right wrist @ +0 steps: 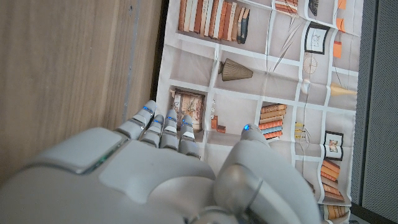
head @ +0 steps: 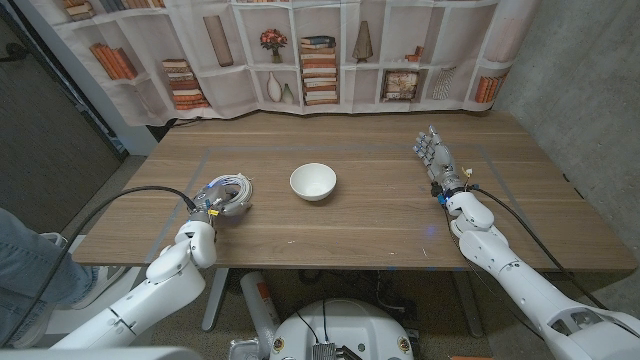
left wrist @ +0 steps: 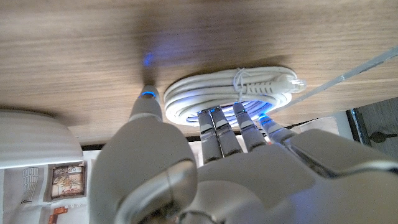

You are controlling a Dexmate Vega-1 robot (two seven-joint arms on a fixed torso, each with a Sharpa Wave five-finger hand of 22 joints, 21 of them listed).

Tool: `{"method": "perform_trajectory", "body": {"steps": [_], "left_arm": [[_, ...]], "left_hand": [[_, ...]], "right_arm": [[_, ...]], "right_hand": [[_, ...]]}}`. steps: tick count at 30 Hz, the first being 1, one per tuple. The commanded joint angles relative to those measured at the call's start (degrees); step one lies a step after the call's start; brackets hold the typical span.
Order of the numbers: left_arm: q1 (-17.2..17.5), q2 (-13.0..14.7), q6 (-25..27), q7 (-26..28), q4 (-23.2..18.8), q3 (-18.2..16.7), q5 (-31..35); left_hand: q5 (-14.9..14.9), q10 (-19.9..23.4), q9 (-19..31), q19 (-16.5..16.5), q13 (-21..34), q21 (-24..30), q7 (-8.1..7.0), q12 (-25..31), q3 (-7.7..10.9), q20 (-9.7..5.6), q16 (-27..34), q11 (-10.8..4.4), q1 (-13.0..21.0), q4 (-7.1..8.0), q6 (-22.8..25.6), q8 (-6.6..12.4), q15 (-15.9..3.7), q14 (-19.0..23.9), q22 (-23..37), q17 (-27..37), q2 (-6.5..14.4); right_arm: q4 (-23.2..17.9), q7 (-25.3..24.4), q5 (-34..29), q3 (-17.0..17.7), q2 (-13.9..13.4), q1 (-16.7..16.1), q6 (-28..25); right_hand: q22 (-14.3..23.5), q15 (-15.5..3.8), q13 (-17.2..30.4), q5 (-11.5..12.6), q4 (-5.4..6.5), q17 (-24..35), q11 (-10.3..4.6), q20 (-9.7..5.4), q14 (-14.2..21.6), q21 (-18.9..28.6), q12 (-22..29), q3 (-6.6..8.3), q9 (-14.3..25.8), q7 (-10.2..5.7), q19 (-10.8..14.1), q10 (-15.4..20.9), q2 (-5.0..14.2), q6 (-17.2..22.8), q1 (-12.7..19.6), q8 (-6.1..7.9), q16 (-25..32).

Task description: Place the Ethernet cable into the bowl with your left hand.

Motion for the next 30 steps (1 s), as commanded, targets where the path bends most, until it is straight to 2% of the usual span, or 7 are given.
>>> {"method": "perform_trajectory", "body": {"steps": [1, 6, 8, 12, 20, 25, 30], "left_arm": [[-1.4, -0.2, 2.1, -0.3, 0.2, 2.1, 0.9], [-2.0, -0.1, 2.7, -0.7, 0.0, 2.8, 1.4], [-2.2, -0.2, 3.0, -0.9, 0.0, 3.0, 1.3], [-2.5, -0.1, 3.0, -1.0, 0.0, 3.4, 1.4], [-3.0, -0.5, 4.0, -0.7, 0.1, 4.3, 2.1], [-2.6, -0.8, 4.0, 0.2, 0.0, 4.0, 2.1], [-2.1, -1.3, 4.0, 1.3, -0.2, 3.6, 2.2]], "left_hand": [[0.0, 6.6, 0.2, 2.1, 0.3, 0.5, -0.5, -0.3, 2.49, -1.7, 0.2, -0.73, 5.5, -0.26, 5.3, 1.29, -5.26, 3.3, 0.1, -0.1, 2.4], [-1.2, 11.1, 0.2, 3.8, 0.3, 0.6, -1.03, -0.4, 4.29, -2.13, 0.1, -0.65, 9.7, -0.47, 9.8, 2.09, -5.99, 6.0, 0.1, -0.2, 3.8], [-1.7, 12.3, 0.2, 4.0, 0.3, 0.5, -1.44, -0.5, 4.72, -1.99, 0.0, -1.22, 10.6, -0.41, 10.8, 2.22, -6.01, 6.6, 0.1, -0.2, 4.0], [-2.6, 14.1, 0.2, 4.8, 0.4, 0.6, -1.05, -0.6, 5.06, -2.12, -0.1, -1.31, 11.3, -0.06, 12.7, 2.5, -6.12, 7.8, 0.1, -0.2, 4.2], [-5.5, 19.6, 0.2, 6.9, 0.4, 0.6, -0.75, -1.0, 7.15, -2.07, -0.3, -1.58, 15.0, -0.17, 17.5, 3.2, -6.77, 11.4, 0.1, -0.3, 5.4], [-7.3, 22.0, 0.3, 7.9, 0.4, 0.5, 0.16, -1.4, 8.09, -1.93, -0.5, -1.5, 16.8, -0.19, 19.5, 3.53, -7.21, 13.2, 0.0, -0.3, 5.8], [-8.4, 23.4, 0.4, 8.9, 0.5, 0.6, 0.28, -1.6, 8.72, -1.93, -0.6, -1.76, 18.1, -0.27, 20.7, 3.75, -7.31, 14.5, 0.0, -0.4, 5.9]], "right_arm": [[0.7, 0.7, 0.4, 0.1, 0.3, 0.2, 0.3], [0.6, 0.8, 0.7, 0.3, 0.3, -0.1, 0.5], [0.6, 0.9, 0.9, 0.4, 0.3, -0.2, 0.5], [0.4, 0.9, 1.1, 0.6, 0.2, -0.4, 0.5], [0.1, 1.0, 1.3, 0.8, 0.0, -0.8, 0.5], [-0.2, 0.9, 1.2, 0.7, 0.0, -1.0, 0.5], [-0.5, 0.8, 1.2, 0.7, -0.1, -1.2, 0.6]], "right_hand": [[0.1, 0.12, 0.3, -0.1, -0.21, 0.1, 0.04, -0.8, 0.3, -0.1, 0.1, 0.22, 0.1, -0.24, 0.5, 0.5, 0.37, 0.4, 0.2, 0.42, -0.2], [0.1, 0.1, 0.3, -0.1, -0.23, 0.1, 0.0, -0.81, 0.3, -0.1, 0.1, 0.2, 0.1, -0.29, 0.6, 0.5, 0.38, 0.4, 0.2, 0.42, -0.2], [0.1, 0.1, 0.3, -0.1, -0.24, 0.1, -0.05, -0.81, 0.3, -0.2, 0.1, 0.19, 0.1, -0.27, 0.6, 0.5, 0.38, 0.4, 0.2, 0.41, -0.2], [0.1, 0.11, 0.3, -0.1, -0.25, 0.2, 0.03, -0.81, 0.3, -0.2, 0.1, 0.18, 0.1, -0.26, 0.6, 0.5, 0.38, 0.4, 0.2, 0.41, -0.2], [0.1, 0.12, 0.3, -0.1, -0.28, 0.2, 0.02, -0.81, 0.4, -0.3, 0.1, 0.15, 0.1, -0.25, 0.7, 0.6, 0.4, 0.4, 0.2, 0.41, -0.2], [0.1, 0.11, 0.3, -0.1, -0.29, 0.2, -0.07, -0.82, 0.5, -0.4, 0.1, 0.14, 0.1, -0.28, 0.7, 0.6, 0.42, 0.5, 0.2, 0.42, -0.1], [0.1, 0.11, 0.3, -0.1, -0.31, 0.2, -0.01, -0.78, 0.5, -0.4, 0.1, 0.12, 0.1, -0.34, 0.8, 0.6, 0.43, 0.5, 0.1, 0.42, -0.2]]}}
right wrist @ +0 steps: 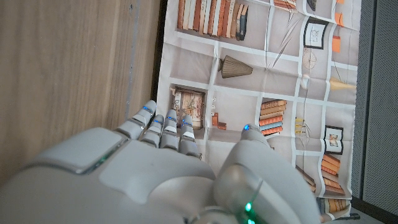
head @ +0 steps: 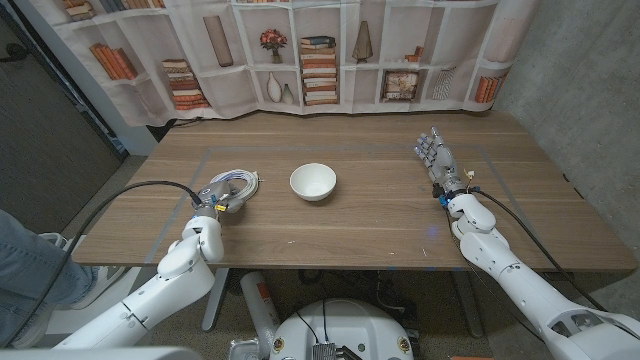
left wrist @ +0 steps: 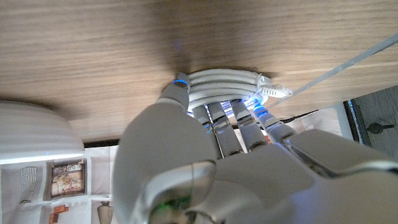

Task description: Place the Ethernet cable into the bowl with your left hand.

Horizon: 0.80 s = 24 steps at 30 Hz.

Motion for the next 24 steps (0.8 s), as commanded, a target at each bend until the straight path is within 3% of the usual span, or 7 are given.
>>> {"method": "perform_trajectory", "body": {"steps": [1, 24], "left_arm": [[0.6, -0.9, 0.6, 1.9, -0.1, -0.2, 0.3], [2.2, -1.6, 0.6, 4.4, -1.9, -1.7, 1.2]], "left_hand": [[-0.9, 9.3, 0.4, 1.2, 0.4, 0.4, -0.52, -0.4, 0.92, -1.71, -0.1, -4.82, 1.5, -0.06, 9.3, 1.15, -6.85, 1.4, 0.2, 0.2, 0.2], [-3.3, 11.8, 0.5, 2.4, 0.5, 0.2, -0.33, -1.3, 2.09, -1.7, -0.5, -4.98, 3.3, 0.22, 10.9, 1.18, -7.07, 3.5, 0.2, 0.2, 0.5]], "right_arm": [[-0.6, 0.0, 0.1, 0.1, -0.1, -0.6, 0.1], [-1.8, -0.2, 0.3, 0.3, -0.3, -1.7, 0.6]], "right_hand": [[0.1, 0.11, 0.3, -0.1, -0.31, 0.2, 0.02, -1.1, 0.5, -0.1, 0.1, 0.11, 0.1, -0.31, 0.5, 0.6, 0.43, 0.5, 0.1, 0.42, -0.2], [0.1, 0.18, 0.3, -0.1, -0.41, 0.2, 0.0, -1.1, 0.5, -0.4, 0.1, 0.07, 0.1, -0.24, 0.6, 0.7, 0.51, 0.6, 0.1, 0.43, -0.2]]}}
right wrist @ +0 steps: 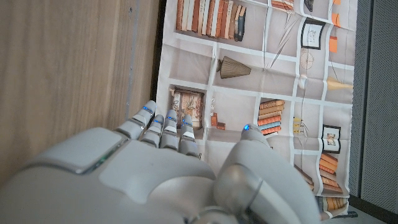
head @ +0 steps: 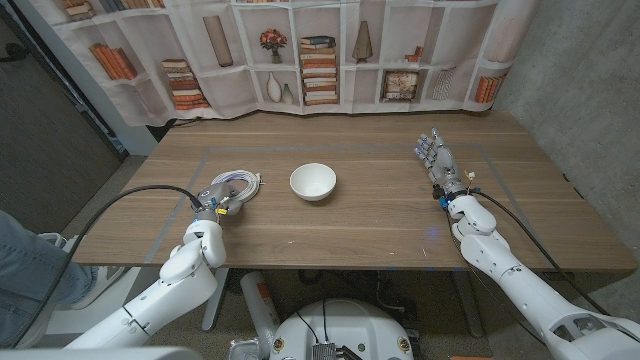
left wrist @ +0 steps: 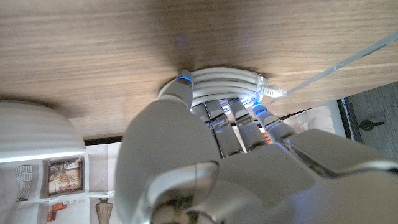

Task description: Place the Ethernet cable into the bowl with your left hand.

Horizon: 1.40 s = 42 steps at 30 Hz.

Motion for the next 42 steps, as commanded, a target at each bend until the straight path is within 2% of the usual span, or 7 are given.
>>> {"method": "perform_trajectory", "body": {"steps": [1, 11, 42], "left_arm": [[0.7, -0.8, -0.4, 2.0, -0.5, -1.0, 0.6], [1.0, -1.5, -0.8, 3.3, -0.8, -1.4, 1.2], [2.7, -1.1, -0.3, 3.6, -3.8, -3.4, 2.8]], "left_hand": [[-0.5, 7.5, 0.4, 0.8, 0.5, 0.2, -1.06, -0.1, 0.69, -1.73, -0.1, -5.07, 1.5, -0.04, 10.3, 0.41, -7.08, 1.0, 0.2, 0.2, 0.2], [-1.1, 9.2, 0.4, 1.9, 0.6, 0.3, -1.0, -0.4, 1.76, -1.5, -0.1, -5.18, 3.1, -0.24, 11.8, 0.7, -6.92, 2.7, 0.2, 0.2, 0.6], [-1.6, 10.2, 0.4, 2.1, 0.7, -0.1, -1.14, -1.0, 2.4, -1.39, -0.6, -5.46, 3.4, 0.35, 12.4, 0.49, -6.79, 3.2, 0.2, 0.2, 0.4]], "right_arm": [[-0.8, -0.3, 0.1, 0.2, -0.1, -0.8, 0.3], [-1.6, -0.8, 0.0, 0.3, -0.4, -1.4, 0.5], [-3.0, -1.4, 0.0, 0.5, -0.5, -2.4, 1.3]], "right_hand": [[0.1, 0.16, 0.3, -0.1, -0.42, 0.2, -0.02, -1.1, 0.5, -0.2, 0.1, 0.06, 0.1, -0.05, 0.7, 0.7, 0.52, 0.4, 0.1, 0.43, -0.2], [0.2, 0.14, 0.3, -0.1, -0.48, 0.2, 0.04, -1.09, 0.5, -0.3, 0.1, 0.04, 0.1, -0.04, 0.7, 0.7, 0.56, 0.3, 0.1, 0.41, -0.2], [0.2, 0.24, 0.3, -0.2, -0.58, 0.2, 0.01, -1.12, 0.5, -0.7, 0.0, -0.03, 0.1, 0.09, 0.9, 0.7, 0.68, 0.4, 0.0, 0.4, -0.2]]}}
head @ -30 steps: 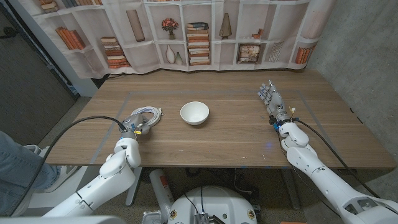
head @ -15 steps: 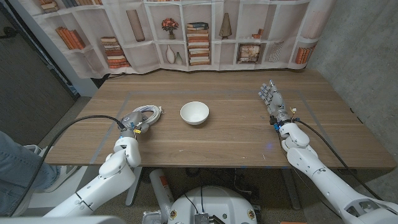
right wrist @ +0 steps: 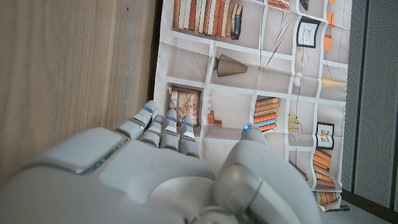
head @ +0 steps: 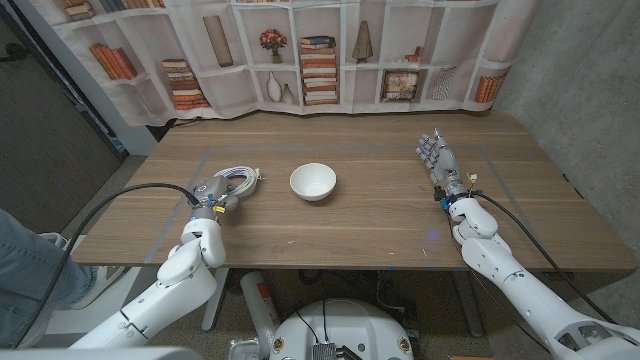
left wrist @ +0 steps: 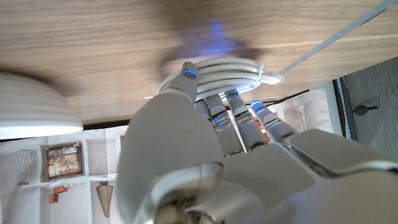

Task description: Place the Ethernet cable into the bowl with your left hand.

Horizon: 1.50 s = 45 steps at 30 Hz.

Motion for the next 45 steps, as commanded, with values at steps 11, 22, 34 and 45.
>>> {"method": "perform_trajectory", "body": {"steps": [11, 22, 34, 45], "left_arm": [[2.3, 0.4, -1.5, 1.5, -2.8, -2.1, 1.2], [2.3, 0.5, -2.4, 2.3, -3.4, -2.2, 2.2], [2.8, 1.1, -2.3, 2.2, -5.0, -3.1, 3.3], [4.0, 1.7, -5.8, 3.9, -4.7, -4.5, 3.0]], "left_hand": [[-0.3, 7.1, 0.2, 0.7, 0.2, -0.2, -3.78, -0.4, 0.86, -1.49, -0.3, -6.94, -0.1, 0.61, 9.4, 0.12, -6.73, 0.7, 0.2, 0.2, 0.4], [-0.3, 7.1, 0.2, 0.6, 0.3, -0.3, -4.03, -0.6, 0.99, -1.51, -0.4, -7.22, -0.2, 0.76, 9.6, 0.05, -6.91, 0.6, 0.2, 0.2, 0.3], [-0.3, 7.2, 0.2, 0.6, 0.3, -0.4, -4.11, -0.7, 1.13, -1.61, -0.5, -7.32, -0.2, 0.85, 9.8, 0.01, -6.98, 0.6, 0.2, 0.2, 0.1], [-0.3, 7.3, 0.2, 0.4, 0.3, -0.6, -4.22, -0.8, 1.23, -1.78, -0.5, -7.32, -0.2, 0.92, 9.8, -0.05, -7.25, 0.6, 0.2, 0.2, 0.0]], "right_arm": [[-1.0, -0.5, 0.2, 0.4, -0.4, -1.0, 0.7], [-1.2, -0.5, 0.4, 0.7, -0.7, -1.3, 0.7], [-1.8, -0.8, 0.3, 0.7, -0.9, -1.4, 0.4], [-2.1, -1.2, 0.2, 0.7, -0.8, -1.7, 0.6]], "right_hand": [[0.2, 0.17, 0.3, -0.2, -0.47, 0.2, 0.16, -0.79, 0.6, -0.2, 0.1, 0.12, 0.1, 0.02, 0.7, 0.6, 0.73, 0.4, 0.0, 0.39, -0.2], [0.2, 0.23, 0.3, -0.1, -0.54, 0.2, 0.25, -0.82, 0.6, -0.4, 0.0, 0.15, 0.1, 0.11, 0.7, 0.5, 0.82, 0.4, 0.1, 0.38, -0.2], [0.2, 0.19, 0.3, -0.1, -0.61, 0.2, 0.19, -0.87, 0.6, -0.5, 0.0, 0.14, 0.1, 0.05, 0.8, 0.6, 0.9, 0.4, 0.1, 0.37, -0.3], [0.2, 0.17, 0.3, -0.2, -0.68, 0.2, 0.21, -0.9, 0.6, -0.7, 0.0, 0.14, 0.1, 0.12, 0.9, 0.6, 0.97, 0.4, 0.1, 0.37, -0.2]]}}
